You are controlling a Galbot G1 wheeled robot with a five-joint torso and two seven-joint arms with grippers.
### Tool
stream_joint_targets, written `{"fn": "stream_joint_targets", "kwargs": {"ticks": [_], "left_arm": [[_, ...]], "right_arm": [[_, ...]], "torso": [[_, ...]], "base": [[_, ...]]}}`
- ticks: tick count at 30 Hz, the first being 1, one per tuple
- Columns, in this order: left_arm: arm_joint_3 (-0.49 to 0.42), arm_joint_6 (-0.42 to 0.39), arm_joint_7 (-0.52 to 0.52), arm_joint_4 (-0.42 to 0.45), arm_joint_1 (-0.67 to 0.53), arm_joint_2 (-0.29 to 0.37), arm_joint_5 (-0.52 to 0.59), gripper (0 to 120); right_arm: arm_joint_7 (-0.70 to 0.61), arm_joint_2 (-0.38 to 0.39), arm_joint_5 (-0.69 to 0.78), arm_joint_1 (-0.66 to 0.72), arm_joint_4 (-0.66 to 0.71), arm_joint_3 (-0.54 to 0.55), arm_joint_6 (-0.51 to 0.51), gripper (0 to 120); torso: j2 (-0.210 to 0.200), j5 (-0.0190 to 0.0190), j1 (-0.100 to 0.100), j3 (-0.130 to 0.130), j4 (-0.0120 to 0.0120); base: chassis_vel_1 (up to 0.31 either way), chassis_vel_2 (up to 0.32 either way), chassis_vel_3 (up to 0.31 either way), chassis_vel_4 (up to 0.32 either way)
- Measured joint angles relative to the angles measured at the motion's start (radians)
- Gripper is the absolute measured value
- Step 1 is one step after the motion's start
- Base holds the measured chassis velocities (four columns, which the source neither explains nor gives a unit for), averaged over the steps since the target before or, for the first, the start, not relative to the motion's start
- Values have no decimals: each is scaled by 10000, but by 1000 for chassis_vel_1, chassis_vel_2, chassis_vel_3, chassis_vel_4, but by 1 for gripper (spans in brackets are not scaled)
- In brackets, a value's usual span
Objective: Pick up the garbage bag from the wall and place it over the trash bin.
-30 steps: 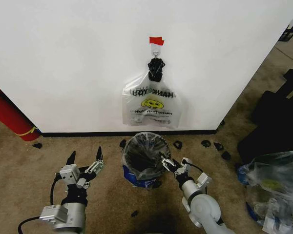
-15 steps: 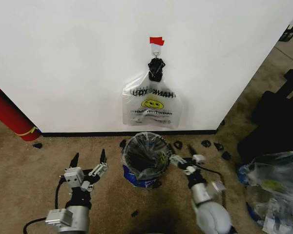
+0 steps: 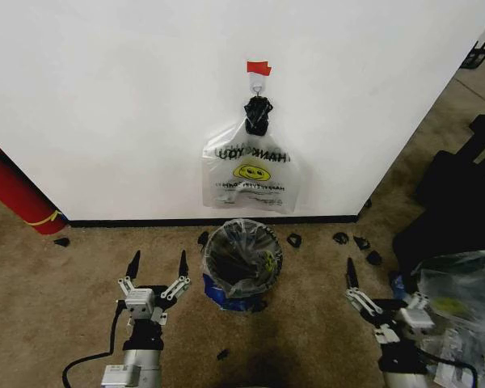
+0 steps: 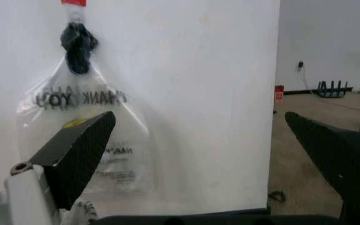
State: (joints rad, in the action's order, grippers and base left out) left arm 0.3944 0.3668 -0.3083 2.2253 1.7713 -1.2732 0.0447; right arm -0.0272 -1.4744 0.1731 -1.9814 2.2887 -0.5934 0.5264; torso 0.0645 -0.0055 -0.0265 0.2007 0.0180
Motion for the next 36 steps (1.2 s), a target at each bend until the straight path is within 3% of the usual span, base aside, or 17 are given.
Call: {"fn": "stream_joint_targets", "kwargs": {"ticks": [6,15,23,36], "left_arm": [[302,-83,6,45,156,265,664,100],[-151,-425,46,269,-48,628,759,100],[-540,-852,51,321,-418,801,705,100],[-680,-1127,74,611,-535,927,665,100]], "right_arm": [[254,-474,-26,-417,369,152,-105,100],[164,-1084,-1097,-465,725,669,-364,100],[60,-1085,-1186,-52,875,642,-986,100],[44,-977,-1163,199,761,667,-1155,100]], "torso": [[-1,1,0,1,-1],[0,4,0,1,0],[-2,1,-1,2,1],[-2,1,0,1,1]], "base": [[0,0,0,0],[0,0,0,0],[0,0,0,0],[0,0,0,0]]}}
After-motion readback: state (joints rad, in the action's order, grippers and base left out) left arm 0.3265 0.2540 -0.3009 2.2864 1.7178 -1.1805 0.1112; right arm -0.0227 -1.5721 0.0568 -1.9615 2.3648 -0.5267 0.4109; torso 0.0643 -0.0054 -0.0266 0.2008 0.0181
